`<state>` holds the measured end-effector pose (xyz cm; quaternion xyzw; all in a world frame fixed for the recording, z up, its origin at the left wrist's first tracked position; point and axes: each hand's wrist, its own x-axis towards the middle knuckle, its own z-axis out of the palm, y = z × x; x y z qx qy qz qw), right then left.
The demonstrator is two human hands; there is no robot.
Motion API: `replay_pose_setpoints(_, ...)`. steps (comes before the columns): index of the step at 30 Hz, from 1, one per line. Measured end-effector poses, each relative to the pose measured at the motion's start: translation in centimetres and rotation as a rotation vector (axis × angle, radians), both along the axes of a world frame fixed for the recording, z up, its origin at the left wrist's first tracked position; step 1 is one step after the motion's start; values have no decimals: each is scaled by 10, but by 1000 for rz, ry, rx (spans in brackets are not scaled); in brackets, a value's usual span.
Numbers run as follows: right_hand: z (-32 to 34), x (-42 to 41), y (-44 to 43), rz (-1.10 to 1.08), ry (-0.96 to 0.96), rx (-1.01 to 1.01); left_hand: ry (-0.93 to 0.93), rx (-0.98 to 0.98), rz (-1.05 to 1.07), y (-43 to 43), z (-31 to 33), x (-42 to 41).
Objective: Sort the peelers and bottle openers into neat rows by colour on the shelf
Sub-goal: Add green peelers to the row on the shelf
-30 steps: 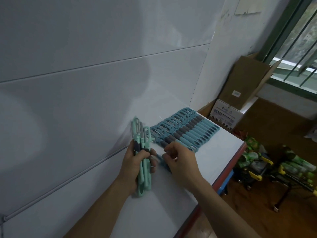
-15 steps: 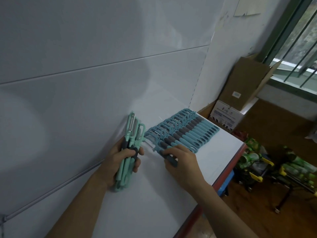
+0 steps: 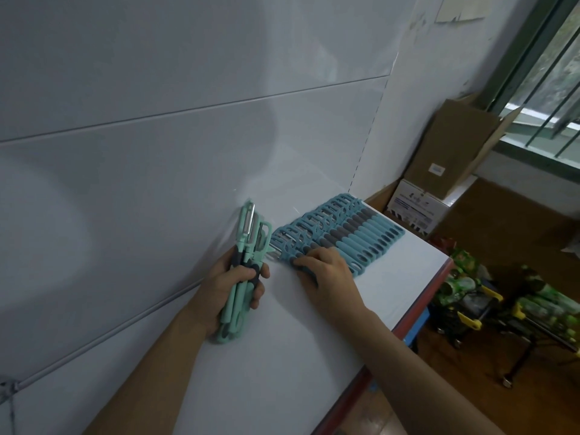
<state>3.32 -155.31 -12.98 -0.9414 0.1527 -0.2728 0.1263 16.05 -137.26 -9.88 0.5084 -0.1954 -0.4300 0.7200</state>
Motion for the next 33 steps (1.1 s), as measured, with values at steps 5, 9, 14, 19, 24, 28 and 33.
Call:
replay_pose_setpoints(5, -3, 1, 0, -24, -5, -38, 2, -10, 12, -1, -2, 1)
replay_pose_setpoints(9, 2, 0, 9, -74, -62, -9, -21, 6, 35, -4, -4, -3)
replay_pose_setpoints(14, 43, 1, 46, 38, -270, 1039, -127, -22, -6, -11, 2, -18)
replay_pose_setpoints(19, 36, 4, 53, -34, -273, 1127, -185, 14, -40, -13, 4, -22)
replay_pose_setpoints(24, 29, 3, 49, -112, -357, 1192, -256, 51, -67, -11, 2, -16)
replay_pose_setpoints(28, 34, -3, 42, -180, -360, 1077, -243, 99, 6, -10, 0, -12)
replay_pose_setpoints(33, 28, -5, 29, -253, -80, 585, -243, 148, 29, -2, -2, -4)
